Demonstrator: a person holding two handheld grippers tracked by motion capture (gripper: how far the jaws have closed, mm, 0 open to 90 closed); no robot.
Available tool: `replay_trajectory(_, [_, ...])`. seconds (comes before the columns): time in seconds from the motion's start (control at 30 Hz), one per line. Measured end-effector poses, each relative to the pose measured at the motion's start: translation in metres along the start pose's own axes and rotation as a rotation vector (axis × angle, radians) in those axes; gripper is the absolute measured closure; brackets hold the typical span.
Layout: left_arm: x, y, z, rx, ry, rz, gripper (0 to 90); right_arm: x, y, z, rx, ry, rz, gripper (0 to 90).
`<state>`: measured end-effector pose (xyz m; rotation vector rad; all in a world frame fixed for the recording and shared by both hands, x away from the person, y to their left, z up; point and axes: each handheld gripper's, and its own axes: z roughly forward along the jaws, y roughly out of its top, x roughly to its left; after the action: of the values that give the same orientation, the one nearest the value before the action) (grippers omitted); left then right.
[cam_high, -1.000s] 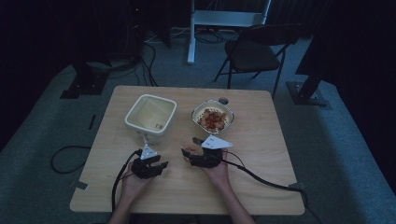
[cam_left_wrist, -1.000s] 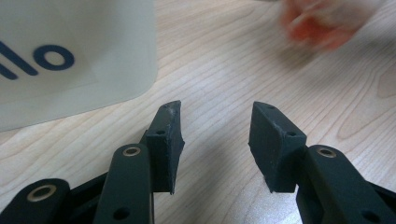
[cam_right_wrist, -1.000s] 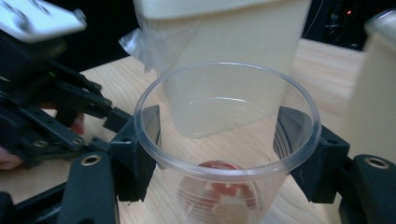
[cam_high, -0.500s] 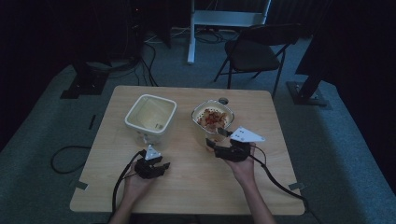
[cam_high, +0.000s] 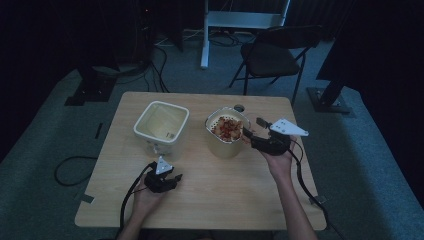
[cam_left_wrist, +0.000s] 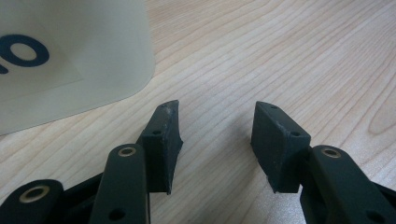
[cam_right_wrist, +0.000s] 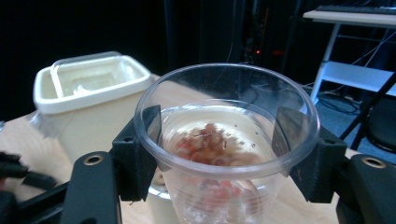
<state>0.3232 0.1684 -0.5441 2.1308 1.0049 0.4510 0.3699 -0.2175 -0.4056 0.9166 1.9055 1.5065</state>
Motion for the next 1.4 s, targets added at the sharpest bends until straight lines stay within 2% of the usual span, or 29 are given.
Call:
replay_trajectory(0.2, [0.000,0.000,0.000,0.000,0.000,-0.001,52.8,-0.014,0.008,0.001,-0.015,-0.043,0.006,33.4])
replay_trajectory(0.83, [0.000,0.000,0.000,0.001,0.002,0.000,51.8,-0.046,0.018,0.018,-0.001,-0.104,0.037,33.4])
replay_trajectory(1.0, [-0.001,0.000,0.000,0.003,0.004,0.001,51.5,-0.057,0.037,0.027,0.002,-0.145,0.016,33.3])
replay_trajectory(1.2, [-0.001,0.000,0.000,0.003,0.003,-0.002,51.4,-0.072,0.059,0.037,-0.009,-0.165,0.000,33.5])
replay_trajectory(1.3, [-0.001,0.000,0.000,0.002,0.004,-0.003,51.3,-0.073,0.063,0.043,0.017,-0.178,-0.025,33.5])
replay_trajectory(1.4, [-0.001,0.000,0.000,0.001,0.005,-0.004,51.3,-0.069,0.061,0.049,0.060,-0.193,-0.074,33.8])
